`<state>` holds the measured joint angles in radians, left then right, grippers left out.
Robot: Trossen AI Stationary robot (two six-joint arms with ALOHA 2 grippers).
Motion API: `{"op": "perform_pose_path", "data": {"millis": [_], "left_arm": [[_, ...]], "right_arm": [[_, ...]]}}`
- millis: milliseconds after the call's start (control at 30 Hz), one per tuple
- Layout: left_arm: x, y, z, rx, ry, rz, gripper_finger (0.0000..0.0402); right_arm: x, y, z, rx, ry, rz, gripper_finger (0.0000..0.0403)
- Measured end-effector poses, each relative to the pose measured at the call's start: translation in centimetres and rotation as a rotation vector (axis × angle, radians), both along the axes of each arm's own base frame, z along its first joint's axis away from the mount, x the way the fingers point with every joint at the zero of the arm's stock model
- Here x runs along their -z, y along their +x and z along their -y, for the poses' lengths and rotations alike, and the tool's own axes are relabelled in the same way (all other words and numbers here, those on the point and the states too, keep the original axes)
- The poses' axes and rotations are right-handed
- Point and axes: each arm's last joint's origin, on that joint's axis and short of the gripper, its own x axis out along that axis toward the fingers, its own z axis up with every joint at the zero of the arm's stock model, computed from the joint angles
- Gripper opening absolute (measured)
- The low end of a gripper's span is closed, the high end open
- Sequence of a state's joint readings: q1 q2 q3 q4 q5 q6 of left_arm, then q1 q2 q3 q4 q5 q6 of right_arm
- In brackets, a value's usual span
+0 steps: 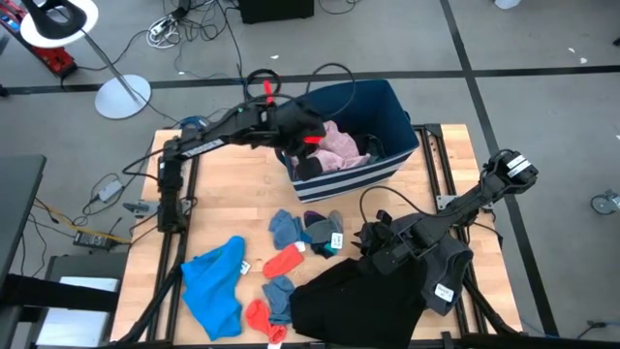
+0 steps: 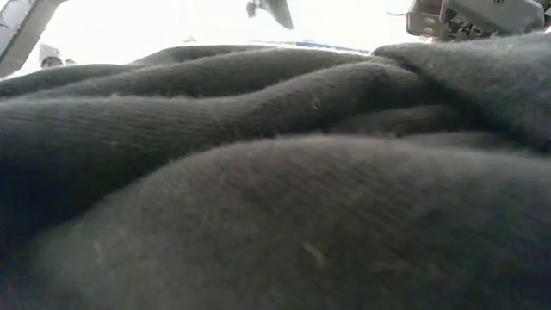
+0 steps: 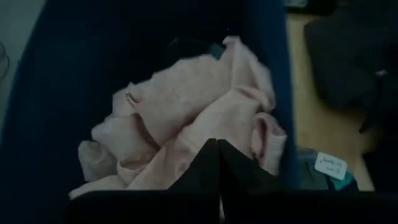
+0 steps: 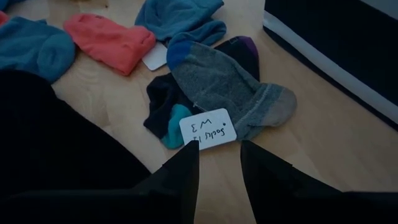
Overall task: Sort clothes
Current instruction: Put the gray sock in the blue laundry bin organizer
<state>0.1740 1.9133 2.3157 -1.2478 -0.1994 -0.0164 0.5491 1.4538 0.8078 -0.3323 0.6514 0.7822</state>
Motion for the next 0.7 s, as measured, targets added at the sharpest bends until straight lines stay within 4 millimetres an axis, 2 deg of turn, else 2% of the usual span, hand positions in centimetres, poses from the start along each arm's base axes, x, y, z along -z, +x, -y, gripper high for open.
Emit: {"op": "perform_pose_path", "data": {"millis": [200,367,567,700], "left_arm": [[-2.8,-2.9,2.7,0.064,0.022,0.065,0.0],[-3.1,-5.1,5.1,0.102,0.02,0.07,0.0],[-0.9,-8.4,7.0,0.106,0.035,0.15,0.0],[2.5,-11.3,7.6,0.108,-0.002,0.225,0.0]], "right_arm": [[0.0,0.0,0.0,0.0,0.001,0.001,0.0118],[0.0,0.0,0.0,0.0,0.002,0.003,0.0118],[0.0,0.1,0.0,0.0,0.006,0.009,0.0118],[-0.1,0.1,-0.1,0.0,0.011,0.018,0.0118]]}}
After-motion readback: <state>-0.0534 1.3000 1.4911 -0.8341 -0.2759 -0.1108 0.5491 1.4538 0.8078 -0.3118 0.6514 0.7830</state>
